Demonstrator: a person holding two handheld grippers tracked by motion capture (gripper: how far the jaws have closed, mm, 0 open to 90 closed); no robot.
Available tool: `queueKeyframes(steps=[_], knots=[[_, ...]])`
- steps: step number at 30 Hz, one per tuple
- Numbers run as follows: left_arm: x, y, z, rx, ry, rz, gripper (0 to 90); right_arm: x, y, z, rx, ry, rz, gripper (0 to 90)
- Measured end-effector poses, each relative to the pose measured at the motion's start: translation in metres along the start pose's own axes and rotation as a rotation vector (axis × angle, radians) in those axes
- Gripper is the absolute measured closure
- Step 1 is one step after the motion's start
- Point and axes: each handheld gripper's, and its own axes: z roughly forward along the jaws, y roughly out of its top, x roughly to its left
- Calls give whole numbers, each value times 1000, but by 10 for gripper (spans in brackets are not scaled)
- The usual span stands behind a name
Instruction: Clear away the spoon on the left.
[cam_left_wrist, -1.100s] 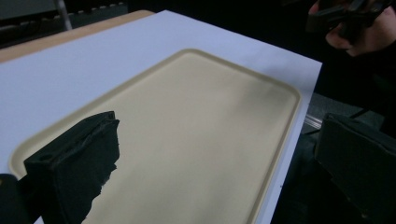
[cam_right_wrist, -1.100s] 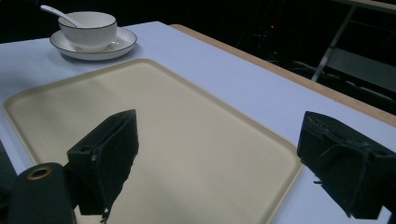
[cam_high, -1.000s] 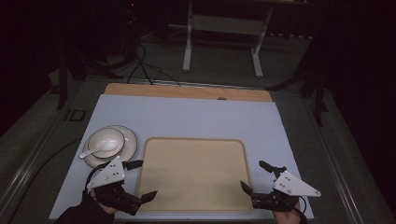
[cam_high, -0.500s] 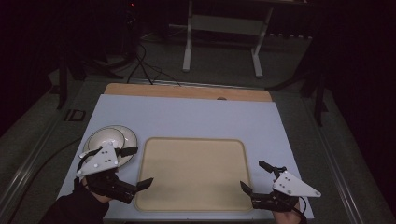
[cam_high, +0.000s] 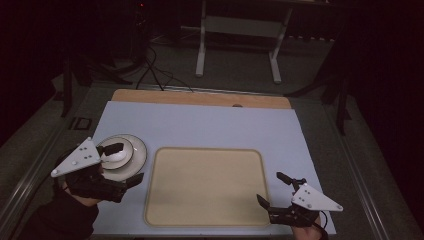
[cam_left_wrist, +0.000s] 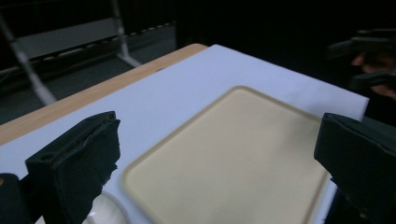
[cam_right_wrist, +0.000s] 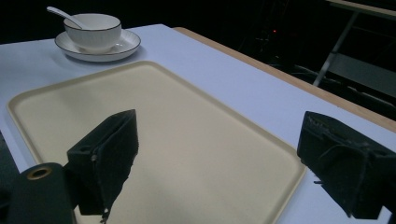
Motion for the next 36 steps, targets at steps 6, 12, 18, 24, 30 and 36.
queueKeyframes(steps=[6, 12, 18, 24, 30, 36], knots=[[16, -12, -9, 12, 78, -71, 7, 1, 0, 0, -6, 0, -4, 126], [33, -24, -19, 26, 148, -157, 7, 1, 0, 0, -15, -5, -7, 126], [57, -42, -31, 30, 192, -283, 8, 2, 0, 0, -13, -6, -18, 126], [79, -65, -38, 40, 233, -435, 8, 2, 0, 1, -12, -10, -21, 127], [96, -87, -39, 60, 240, -562, 14, 3, 0, 2, -8, -10, -23, 127], [108, -104, -37, 81, 239, -688, 14, 3, 0, 4, -4, -7, -26, 127]])
